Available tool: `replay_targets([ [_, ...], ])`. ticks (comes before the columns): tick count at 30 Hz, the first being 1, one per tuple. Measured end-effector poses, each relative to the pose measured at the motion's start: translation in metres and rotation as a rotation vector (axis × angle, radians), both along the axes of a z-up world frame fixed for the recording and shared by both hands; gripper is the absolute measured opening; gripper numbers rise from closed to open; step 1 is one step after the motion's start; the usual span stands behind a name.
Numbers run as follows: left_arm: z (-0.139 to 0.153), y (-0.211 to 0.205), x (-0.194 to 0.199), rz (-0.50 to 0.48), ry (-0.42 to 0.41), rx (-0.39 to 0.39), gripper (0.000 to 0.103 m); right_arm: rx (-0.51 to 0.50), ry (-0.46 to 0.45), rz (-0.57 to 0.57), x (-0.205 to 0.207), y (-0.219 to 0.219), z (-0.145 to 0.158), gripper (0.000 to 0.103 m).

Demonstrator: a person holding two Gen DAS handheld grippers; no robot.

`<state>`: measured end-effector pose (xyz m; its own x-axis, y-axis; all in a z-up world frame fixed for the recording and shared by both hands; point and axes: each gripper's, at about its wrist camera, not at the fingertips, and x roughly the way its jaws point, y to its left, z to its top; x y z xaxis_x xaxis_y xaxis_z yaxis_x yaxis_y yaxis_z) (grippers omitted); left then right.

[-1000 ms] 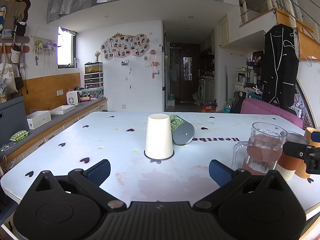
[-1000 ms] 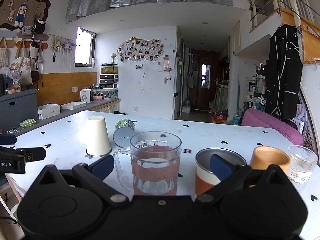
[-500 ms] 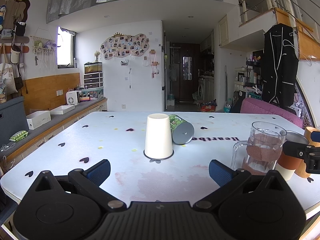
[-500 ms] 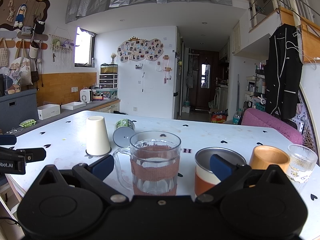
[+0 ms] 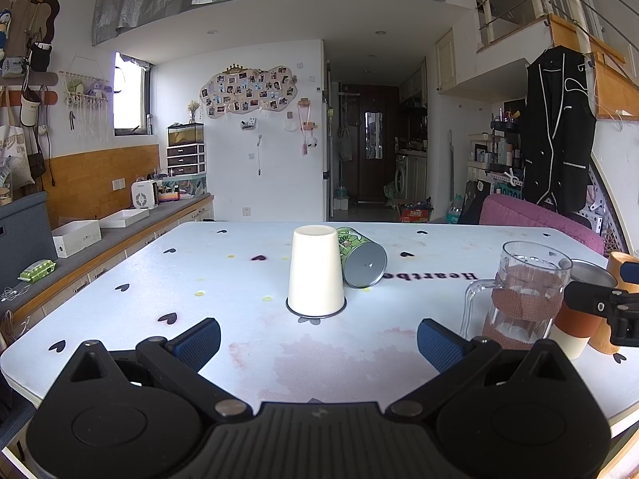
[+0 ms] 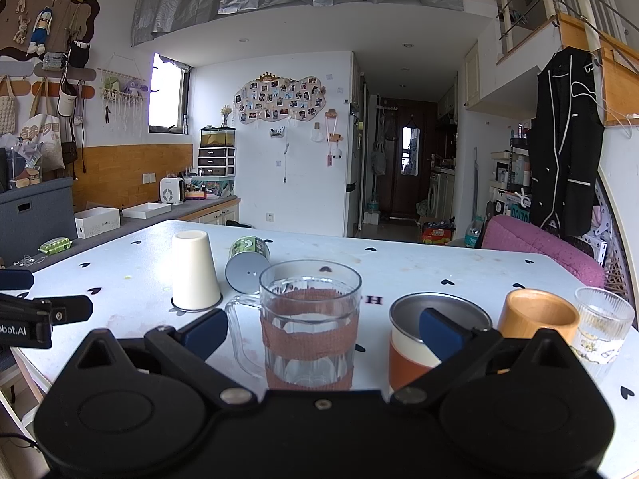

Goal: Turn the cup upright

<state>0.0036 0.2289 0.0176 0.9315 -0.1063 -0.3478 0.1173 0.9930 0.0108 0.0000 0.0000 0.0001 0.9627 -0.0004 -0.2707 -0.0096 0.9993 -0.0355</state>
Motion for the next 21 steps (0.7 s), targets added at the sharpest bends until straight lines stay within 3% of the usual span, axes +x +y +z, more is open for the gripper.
replay_targets([
  [11, -0.003, 0.005, 0.000, 0.006, 0.003, -0.012, 0.103, 0.017, -0.029, 0.050, 0.007, 0.002, 0.018, 0.103],
  [17, -0.013, 0.008, 0.000, 0.015, 0.014, -0.025, 0.103, 0.036, -0.009, 0.106, 0.058, 0.012, 0.049, 0.103],
  [21, -0.015, 0.017, -0.001, 0.025, 0.018, -0.038, 0.103, 0.074, 0.075, 0.131, 0.113, 0.024, 0.067, 0.102],
])
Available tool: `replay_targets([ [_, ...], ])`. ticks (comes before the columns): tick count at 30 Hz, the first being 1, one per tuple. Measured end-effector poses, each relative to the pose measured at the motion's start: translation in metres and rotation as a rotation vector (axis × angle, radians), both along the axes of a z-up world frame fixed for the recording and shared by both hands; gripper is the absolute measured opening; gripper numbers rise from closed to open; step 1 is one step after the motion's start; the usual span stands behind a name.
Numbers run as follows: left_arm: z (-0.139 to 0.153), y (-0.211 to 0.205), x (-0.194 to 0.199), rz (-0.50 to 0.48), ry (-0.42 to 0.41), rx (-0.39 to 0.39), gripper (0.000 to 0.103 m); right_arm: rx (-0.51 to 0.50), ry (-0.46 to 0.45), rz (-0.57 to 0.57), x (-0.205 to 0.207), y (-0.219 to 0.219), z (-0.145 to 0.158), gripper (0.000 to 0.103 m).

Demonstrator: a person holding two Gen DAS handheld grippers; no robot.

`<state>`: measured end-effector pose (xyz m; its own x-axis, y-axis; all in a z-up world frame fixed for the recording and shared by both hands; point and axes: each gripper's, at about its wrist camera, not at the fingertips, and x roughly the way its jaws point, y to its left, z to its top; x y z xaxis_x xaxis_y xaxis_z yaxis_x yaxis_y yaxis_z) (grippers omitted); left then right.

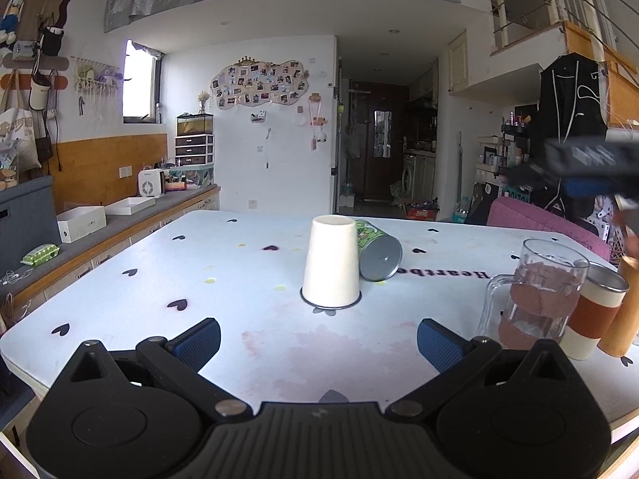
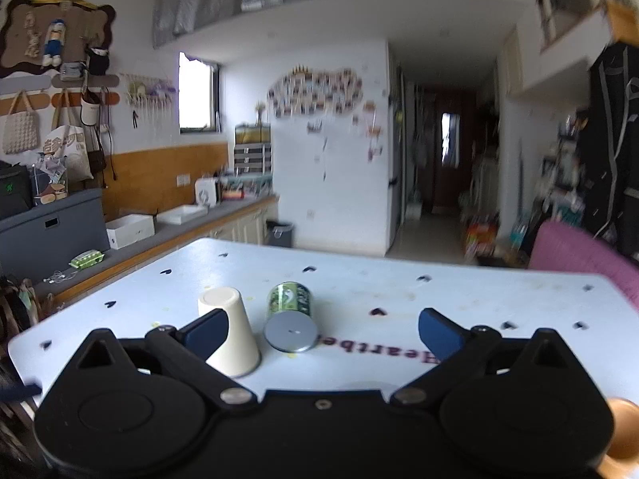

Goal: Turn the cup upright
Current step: 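Move the right gripper to the lying green tin can and grasp it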

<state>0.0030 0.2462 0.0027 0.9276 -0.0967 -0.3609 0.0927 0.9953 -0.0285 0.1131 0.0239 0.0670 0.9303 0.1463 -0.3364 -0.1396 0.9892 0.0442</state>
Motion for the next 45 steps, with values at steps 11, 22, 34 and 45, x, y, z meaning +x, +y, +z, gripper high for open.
replay_targets([
  [11, -0.008, 0.030, 0.008, 0.040, 0.024, -0.039, 0.103, 0.157, 0.350, -0.028, 0.157, 0.040, -0.008, 0.089],
  [22, -0.018, 0.051, 0.017, 0.075, 0.067, -0.060, 0.103, 0.105, 0.540, -0.091, 0.247, 0.065, -0.047, 0.082],
  [34, -0.021, 0.056, 0.017, 0.085, 0.089, -0.068, 0.103, 0.117, 0.650, -0.131, 0.278, 0.071, -0.079, 0.073],
  [45, -0.020, 0.055, 0.019, 0.077, 0.084, -0.070, 0.103, 0.112, 0.688, -0.188, 0.261, 0.060, -0.074, 0.072],
])
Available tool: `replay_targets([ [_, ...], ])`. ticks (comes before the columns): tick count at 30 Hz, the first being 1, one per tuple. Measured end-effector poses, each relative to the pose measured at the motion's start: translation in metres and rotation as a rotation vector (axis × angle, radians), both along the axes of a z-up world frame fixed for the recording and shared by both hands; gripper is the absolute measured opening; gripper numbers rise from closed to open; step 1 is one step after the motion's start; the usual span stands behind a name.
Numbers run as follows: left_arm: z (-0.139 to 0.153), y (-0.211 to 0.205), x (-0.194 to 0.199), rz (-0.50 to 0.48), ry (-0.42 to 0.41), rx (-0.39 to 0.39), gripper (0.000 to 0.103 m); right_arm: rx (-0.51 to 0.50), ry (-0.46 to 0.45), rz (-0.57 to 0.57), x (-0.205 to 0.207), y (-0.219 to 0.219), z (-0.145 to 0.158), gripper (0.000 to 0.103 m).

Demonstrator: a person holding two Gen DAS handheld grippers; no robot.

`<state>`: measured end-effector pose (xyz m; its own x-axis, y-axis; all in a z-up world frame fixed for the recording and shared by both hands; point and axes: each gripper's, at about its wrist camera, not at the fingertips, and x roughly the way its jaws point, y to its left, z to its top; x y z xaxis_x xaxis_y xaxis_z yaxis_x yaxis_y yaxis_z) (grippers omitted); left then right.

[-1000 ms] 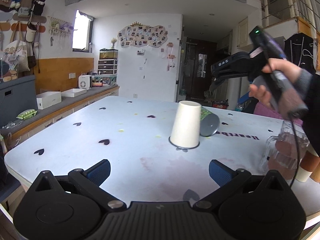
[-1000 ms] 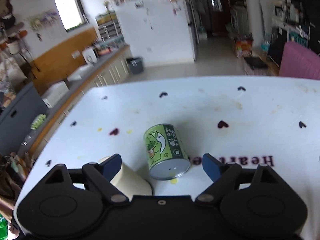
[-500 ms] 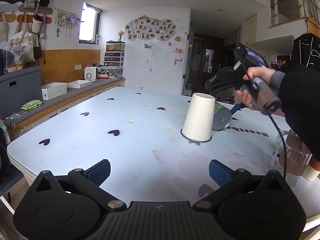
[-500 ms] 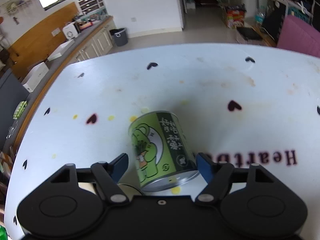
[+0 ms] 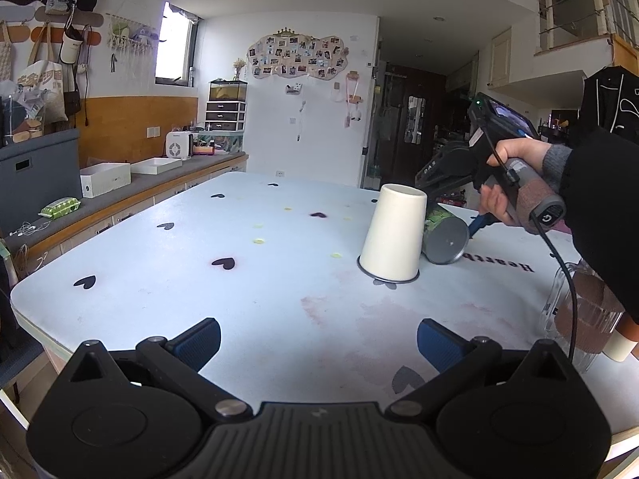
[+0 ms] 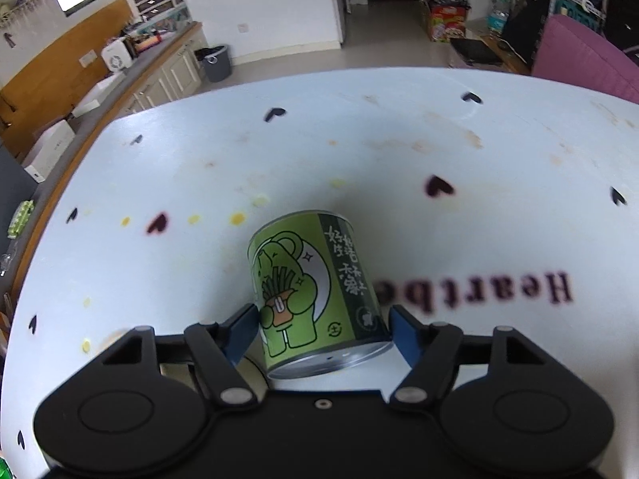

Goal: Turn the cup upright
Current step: 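Move the right gripper to the lying green tin can and grasp it, then lift the green can with the right gripper while the left gripper grasps its open end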

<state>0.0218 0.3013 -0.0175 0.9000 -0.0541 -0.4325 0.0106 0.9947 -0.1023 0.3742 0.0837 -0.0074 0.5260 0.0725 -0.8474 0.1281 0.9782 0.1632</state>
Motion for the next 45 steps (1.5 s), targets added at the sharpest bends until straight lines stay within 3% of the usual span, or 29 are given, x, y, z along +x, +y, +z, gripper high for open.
replay_targets([
  [7, -0.001, -0.010, 0.002, -0.027, 0.000, 0.000, 0.103, -0.087, 0.033, 0.037, -0.035, 0.006, 0.003, 0.073],
  [17, 0.001, -0.014, 0.001, -0.033, -0.004, -0.008, 0.103, -0.044, 0.042, 0.023, -0.098, 0.019, 0.003, 0.073],
  [28, 0.001, 0.000, 0.001, 0.011, -0.009, -0.040, 0.103, -0.002, -0.005, 0.182, -0.188, 0.036, 0.004, 0.073],
  [35, 0.002, 0.004, 0.003, 0.019, -0.013, -0.039, 0.103, -0.016, -0.062, 0.345, -0.227, 0.051, 0.003, 0.073],
  [45, -0.002, 0.015, 0.015, -0.044, 0.027, -0.113, 0.103, 0.024, -0.185, 0.361, -0.254, 0.041, -0.005, 0.073],
])
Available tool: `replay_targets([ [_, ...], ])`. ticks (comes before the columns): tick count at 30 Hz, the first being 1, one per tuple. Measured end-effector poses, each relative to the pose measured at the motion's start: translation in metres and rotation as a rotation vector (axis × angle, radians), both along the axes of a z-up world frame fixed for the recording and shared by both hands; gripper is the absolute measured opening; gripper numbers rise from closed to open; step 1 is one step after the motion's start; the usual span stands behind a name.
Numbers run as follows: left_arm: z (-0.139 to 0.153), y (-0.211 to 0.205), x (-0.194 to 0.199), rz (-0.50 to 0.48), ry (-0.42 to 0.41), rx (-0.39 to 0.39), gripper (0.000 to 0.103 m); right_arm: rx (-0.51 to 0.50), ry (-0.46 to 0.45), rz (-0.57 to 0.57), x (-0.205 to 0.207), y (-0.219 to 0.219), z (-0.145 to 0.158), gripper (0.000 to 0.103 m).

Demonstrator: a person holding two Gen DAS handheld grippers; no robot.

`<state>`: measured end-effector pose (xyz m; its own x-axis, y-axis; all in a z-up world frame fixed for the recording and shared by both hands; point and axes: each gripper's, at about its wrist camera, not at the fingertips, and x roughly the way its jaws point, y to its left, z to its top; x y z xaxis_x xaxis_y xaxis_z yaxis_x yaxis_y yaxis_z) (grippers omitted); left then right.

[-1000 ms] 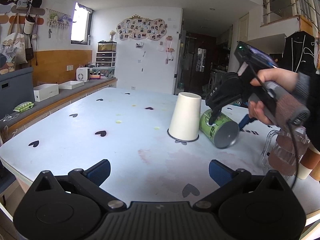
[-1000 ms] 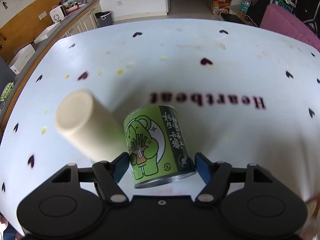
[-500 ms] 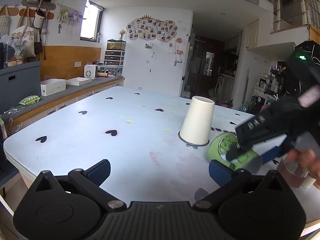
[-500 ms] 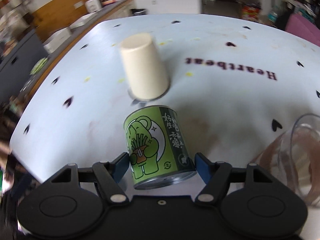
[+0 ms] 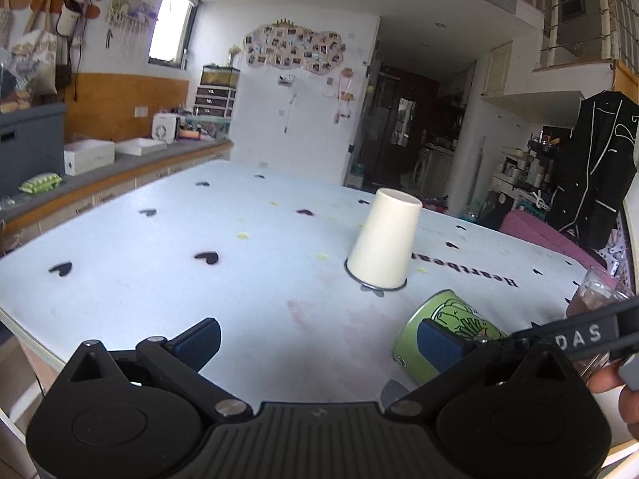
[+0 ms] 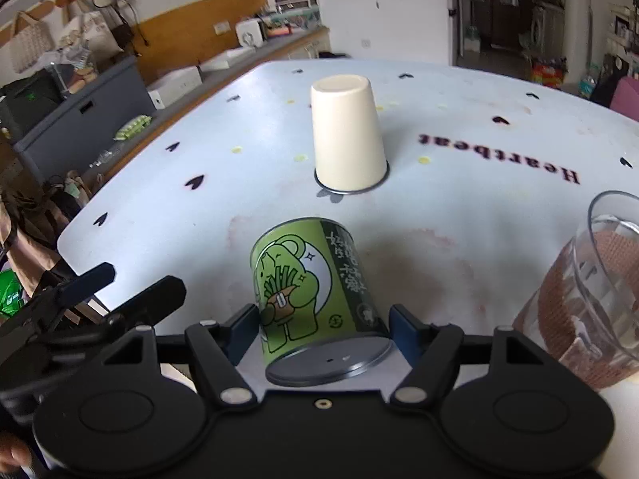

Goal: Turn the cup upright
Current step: 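Lift the green can with the right gripper while the left gripper grasps its open end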

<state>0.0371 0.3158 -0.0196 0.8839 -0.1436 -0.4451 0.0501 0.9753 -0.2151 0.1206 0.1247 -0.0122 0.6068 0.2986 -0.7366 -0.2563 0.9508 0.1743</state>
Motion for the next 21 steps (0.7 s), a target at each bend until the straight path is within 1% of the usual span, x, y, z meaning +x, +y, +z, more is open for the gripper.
replay_targets([
  [4, -0.006, 0.006, 0.003, -0.013, 0.031, -0.041, 0.103, 0.035, -0.008, 0.030, -0.006, -0.007, 0.001, 0.072],
  [6, -0.009, 0.008, 0.004, -0.022, 0.046, -0.071, 0.103, 0.070, -0.033, 0.054, -0.013, -0.013, 0.003, 0.072],
  [9, -0.011, 0.009, 0.006, -0.058, 0.070, -0.133, 0.101, 0.074, -0.090, 0.074, -0.025, -0.018, 0.003, 0.069],
  [11, -0.013, 0.010, 0.007, -0.104, 0.091, -0.195, 0.095, 0.069, -0.130, 0.091, -0.032, -0.021, 0.000, 0.069],
  [12, -0.015, 0.010, 0.009, -0.125, 0.109, -0.233, 0.094, 0.068, -0.145, 0.102, -0.035, -0.021, -0.002, 0.069],
  [14, -0.020, 0.010, 0.014, -0.158, 0.156, -0.304, 0.084, 0.084, -0.163, 0.122, -0.039, -0.022, -0.007, 0.069],
  [15, -0.023, 0.010, 0.017, -0.173, 0.187, -0.343, 0.082, 0.086, -0.162, 0.131, -0.039, -0.022, -0.009, 0.068],
  [17, -0.028, 0.010, 0.021, -0.206, 0.222, -0.411, 0.074, 0.069, -0.176, 0.129, -0.040, -0.021, -0.014, 0.069],
  [19, -0.030, 0.009, 0.023, -0.216, 0.236, -0.440, 0.070, 0.059, -0.205, 0.136, -0.042, -0.021, -0.016, 0.068],
  [21, -0.032, 0.009, 0.026, -0.219, 0.244, -0.459, 0.069, 0.050, -0.225, 0.145, -0.044, -0.020, -0.016, 0.069],
])
